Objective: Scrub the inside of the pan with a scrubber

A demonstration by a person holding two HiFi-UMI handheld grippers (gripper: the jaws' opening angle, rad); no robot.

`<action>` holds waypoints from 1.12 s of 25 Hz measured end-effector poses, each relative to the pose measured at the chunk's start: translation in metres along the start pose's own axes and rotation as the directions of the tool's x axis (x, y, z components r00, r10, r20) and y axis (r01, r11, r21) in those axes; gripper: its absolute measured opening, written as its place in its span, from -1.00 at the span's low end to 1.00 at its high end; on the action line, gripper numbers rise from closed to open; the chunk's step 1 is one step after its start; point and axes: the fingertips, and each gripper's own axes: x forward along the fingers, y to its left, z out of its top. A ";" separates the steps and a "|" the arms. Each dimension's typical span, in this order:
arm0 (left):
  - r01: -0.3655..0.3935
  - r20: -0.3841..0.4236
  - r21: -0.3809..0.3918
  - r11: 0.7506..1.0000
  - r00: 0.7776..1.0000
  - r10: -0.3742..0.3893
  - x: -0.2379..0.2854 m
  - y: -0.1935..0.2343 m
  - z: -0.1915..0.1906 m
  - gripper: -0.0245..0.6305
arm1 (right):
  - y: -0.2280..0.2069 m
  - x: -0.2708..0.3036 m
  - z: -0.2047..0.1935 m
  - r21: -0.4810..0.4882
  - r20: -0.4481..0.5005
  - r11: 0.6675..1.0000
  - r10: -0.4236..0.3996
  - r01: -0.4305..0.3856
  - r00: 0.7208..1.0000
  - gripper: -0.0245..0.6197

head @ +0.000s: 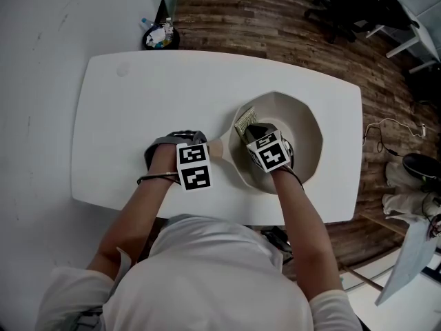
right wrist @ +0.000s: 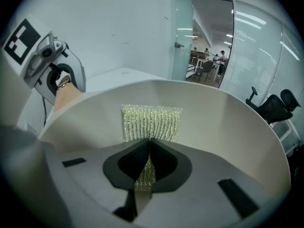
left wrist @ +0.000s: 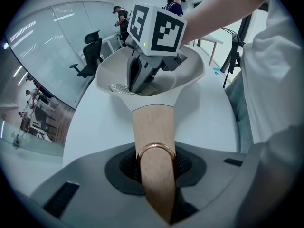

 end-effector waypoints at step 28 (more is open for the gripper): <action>0.019 0.057 -0.032 0.999 0.998 -0.017 0.003 -0.001 0.007 -0.58 | -0.110 -0.019 -0.023 0.137 -0.073 0.916 -0.369 0.376 0.926 -0.84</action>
